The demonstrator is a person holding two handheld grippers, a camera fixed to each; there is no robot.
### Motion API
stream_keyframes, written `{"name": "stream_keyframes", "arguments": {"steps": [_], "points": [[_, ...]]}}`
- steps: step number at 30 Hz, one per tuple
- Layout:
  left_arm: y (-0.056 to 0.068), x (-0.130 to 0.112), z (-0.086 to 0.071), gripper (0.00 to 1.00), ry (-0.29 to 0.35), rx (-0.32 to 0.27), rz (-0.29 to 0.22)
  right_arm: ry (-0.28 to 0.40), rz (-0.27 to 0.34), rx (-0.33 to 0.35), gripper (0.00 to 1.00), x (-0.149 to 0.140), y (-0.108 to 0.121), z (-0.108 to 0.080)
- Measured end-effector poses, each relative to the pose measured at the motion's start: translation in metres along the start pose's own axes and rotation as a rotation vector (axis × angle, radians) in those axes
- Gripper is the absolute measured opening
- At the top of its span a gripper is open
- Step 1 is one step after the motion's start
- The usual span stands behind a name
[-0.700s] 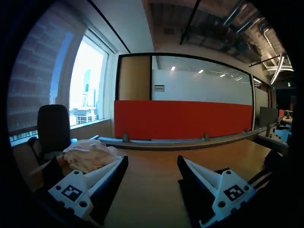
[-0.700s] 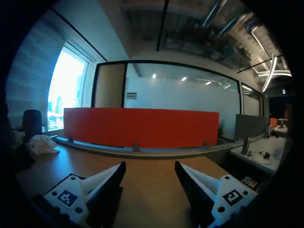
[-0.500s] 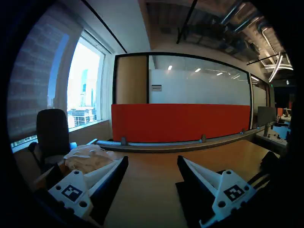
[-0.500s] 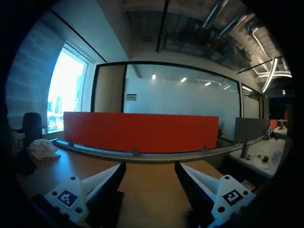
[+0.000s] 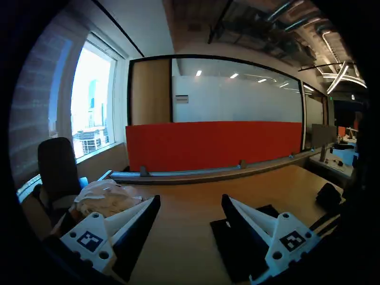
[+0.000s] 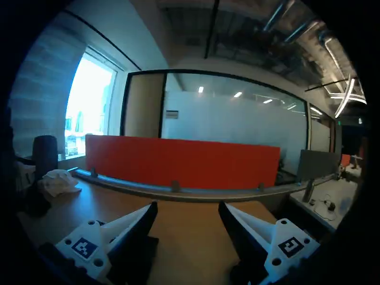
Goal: Fold towel
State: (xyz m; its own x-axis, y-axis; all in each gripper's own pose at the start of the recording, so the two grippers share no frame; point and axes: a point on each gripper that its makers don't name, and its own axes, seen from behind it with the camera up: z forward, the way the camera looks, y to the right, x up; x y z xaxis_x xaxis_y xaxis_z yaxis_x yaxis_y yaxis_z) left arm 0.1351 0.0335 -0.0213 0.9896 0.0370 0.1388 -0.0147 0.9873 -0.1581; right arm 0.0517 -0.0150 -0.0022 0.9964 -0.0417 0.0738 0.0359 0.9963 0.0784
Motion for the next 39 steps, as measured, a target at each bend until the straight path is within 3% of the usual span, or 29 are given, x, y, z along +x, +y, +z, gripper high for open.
{"name": "stream_keyframes", "arguments": {"steps": [8, 12, 26, 39], "points": [[0.034, -0.009, -0.002, 0.96, -0.095, -0.181, 0.046, -0.122, -0.059, 0.191, 0.99, -0.014, -0.039, -0.006], [0.045, -0.014, -0.003, 0.96, -0.128, -0.240, 0.066, -0.165, -0.081, 0.259, 0.99, -0.020, -0.053, -0.009], [0.062, -0.045, 0.001, 0.96, -0.218, -0.345, 0.102, -0.292, -0.176, 0.419, 0.99, -0.052, -0.087, -0.015], [0.074, -0.080, 0.005, 0.96, -0.284, -0.403, 0.133, -0.367, -0.207, 0.485, 1.00, -0.084, -0.094, -0.017]]}}
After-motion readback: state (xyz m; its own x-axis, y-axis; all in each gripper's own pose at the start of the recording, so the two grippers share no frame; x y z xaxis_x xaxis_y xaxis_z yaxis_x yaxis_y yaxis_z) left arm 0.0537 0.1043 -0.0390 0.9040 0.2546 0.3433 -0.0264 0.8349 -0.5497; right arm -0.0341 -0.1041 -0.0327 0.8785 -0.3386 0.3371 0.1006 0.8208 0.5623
